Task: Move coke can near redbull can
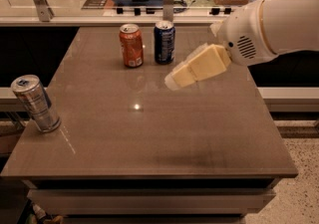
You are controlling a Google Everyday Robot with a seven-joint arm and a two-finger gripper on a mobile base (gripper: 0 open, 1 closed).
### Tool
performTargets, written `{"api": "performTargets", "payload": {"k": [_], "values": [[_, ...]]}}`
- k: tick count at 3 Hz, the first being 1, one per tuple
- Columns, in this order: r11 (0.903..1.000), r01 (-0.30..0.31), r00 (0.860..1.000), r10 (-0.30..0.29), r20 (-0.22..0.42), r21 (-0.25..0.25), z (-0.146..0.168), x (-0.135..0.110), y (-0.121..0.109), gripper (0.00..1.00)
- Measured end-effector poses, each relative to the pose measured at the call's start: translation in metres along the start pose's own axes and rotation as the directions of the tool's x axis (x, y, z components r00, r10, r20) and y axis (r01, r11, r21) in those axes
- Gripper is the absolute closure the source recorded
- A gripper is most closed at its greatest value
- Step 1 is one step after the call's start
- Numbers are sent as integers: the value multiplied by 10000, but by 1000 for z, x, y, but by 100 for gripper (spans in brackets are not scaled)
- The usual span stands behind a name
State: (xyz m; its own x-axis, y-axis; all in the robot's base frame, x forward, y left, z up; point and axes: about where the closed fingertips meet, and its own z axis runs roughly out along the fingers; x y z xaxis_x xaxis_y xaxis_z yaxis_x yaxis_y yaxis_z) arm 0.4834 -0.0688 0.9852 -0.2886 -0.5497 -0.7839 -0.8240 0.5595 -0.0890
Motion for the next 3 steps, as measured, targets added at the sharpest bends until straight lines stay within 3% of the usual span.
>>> {"api": "performTargets", "payload": {"k": [1, 2, 3], "values": [[9909, -907, 9954, 872, 393, 993, 21, -9, -6, 0], [9687, -1457, 9889, 1363, 597, 2008, 40, -9, -11, 0], [9533, -1797, 9834, 1677, 694, 2429, 45, -4, -17, 0]]}}
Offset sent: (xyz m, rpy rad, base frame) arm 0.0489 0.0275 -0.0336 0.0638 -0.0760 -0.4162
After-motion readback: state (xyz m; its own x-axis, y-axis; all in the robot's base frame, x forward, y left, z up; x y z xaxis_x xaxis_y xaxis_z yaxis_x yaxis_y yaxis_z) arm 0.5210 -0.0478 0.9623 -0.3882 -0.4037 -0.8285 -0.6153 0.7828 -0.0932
